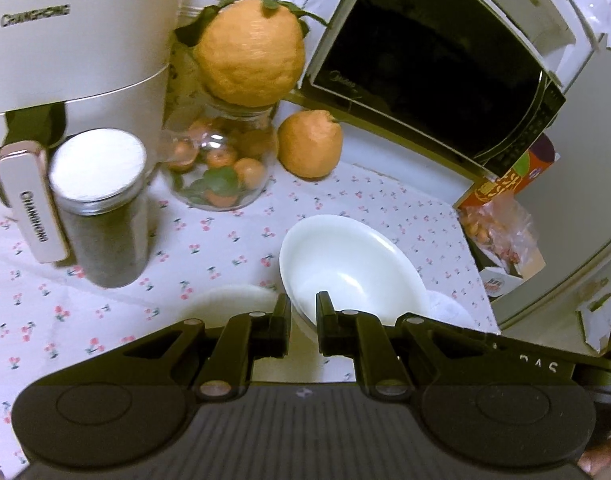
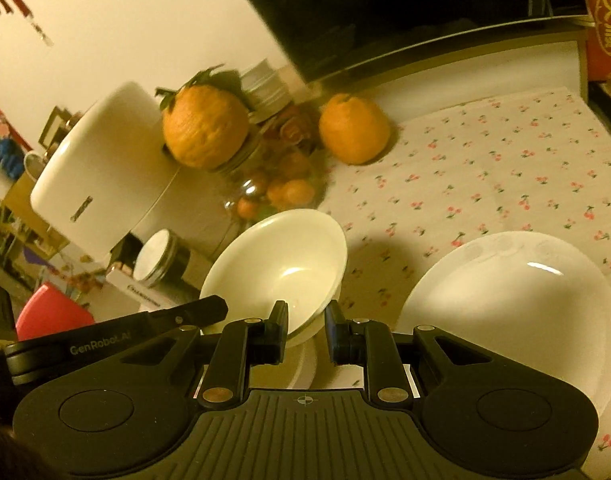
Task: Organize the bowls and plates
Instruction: 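Lift and carry the white bowl with both grippers toward the nested bowls, then lower the bowl into the nested bowls and open both grippers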
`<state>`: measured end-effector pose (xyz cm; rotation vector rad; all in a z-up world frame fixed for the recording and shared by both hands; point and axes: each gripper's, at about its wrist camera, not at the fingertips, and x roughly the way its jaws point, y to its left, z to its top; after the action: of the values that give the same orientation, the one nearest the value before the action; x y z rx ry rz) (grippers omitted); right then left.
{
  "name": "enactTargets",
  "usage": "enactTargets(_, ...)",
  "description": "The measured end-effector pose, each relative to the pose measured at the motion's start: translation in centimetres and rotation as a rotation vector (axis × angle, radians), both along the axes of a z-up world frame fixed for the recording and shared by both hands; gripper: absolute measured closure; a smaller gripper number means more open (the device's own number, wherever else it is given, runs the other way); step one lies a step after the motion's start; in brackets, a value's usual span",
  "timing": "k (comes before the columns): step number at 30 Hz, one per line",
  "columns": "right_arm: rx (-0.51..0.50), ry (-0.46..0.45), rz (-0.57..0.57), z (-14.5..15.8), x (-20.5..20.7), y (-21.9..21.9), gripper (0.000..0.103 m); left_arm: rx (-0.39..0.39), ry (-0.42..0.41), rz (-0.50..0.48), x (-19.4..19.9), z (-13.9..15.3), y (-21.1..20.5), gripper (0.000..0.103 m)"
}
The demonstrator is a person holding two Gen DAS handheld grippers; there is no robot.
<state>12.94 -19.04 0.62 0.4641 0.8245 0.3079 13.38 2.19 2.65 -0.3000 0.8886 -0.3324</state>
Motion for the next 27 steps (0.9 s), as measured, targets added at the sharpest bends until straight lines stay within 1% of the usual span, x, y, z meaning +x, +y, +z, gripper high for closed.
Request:
enactTargets(11,-0.025,0.02,0.067,-0.9,-0.1,3.1,0.083,0.04,0.029,0.008,-1.1,-0.7,2.5,0.091)
enactTargets(27,-0.074,0.08,0.123,-2.7,0.4,5.1,0.081,0.144,0.098,-0.018,-1.2,-1.7,2.8,0.09)
